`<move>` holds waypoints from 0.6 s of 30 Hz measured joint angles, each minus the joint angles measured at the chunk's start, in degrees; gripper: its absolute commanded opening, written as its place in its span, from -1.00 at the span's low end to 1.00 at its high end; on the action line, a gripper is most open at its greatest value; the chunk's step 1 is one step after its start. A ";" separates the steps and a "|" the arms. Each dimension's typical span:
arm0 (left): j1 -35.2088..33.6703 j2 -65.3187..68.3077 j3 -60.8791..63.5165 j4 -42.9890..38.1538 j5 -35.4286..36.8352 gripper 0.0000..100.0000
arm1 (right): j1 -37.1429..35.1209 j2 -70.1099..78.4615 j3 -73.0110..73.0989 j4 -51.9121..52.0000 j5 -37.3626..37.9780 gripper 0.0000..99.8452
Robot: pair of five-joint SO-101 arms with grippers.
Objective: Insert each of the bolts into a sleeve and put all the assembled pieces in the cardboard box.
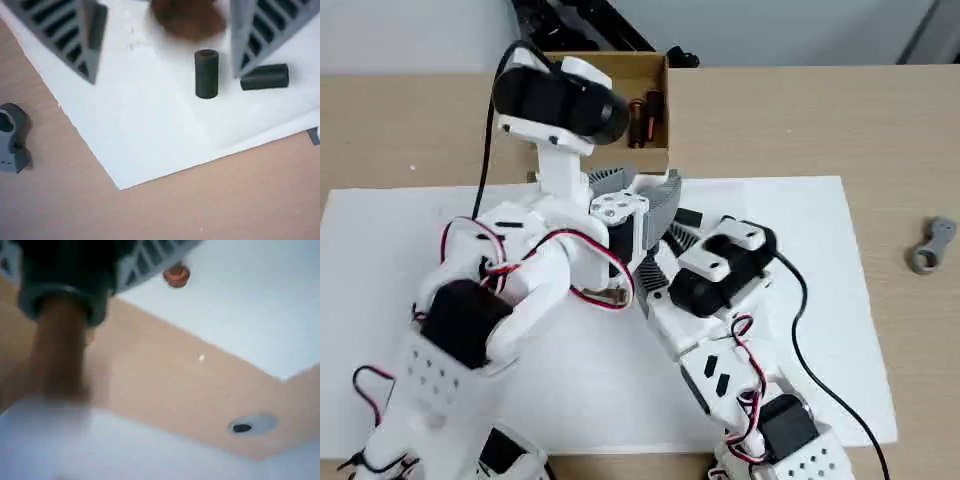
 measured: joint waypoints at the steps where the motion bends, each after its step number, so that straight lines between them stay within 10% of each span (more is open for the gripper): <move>1: 0.00 0.26 0.00 0.00 0.00 -0.65 | 0.00 0.09 0.00 0.09 0.00 -1.00; 18: -22.24 -1.23 -2.55 0.09 -10.73 -0.99 | 4.92 16.53 -11.69 -1.76 5.27 -1.00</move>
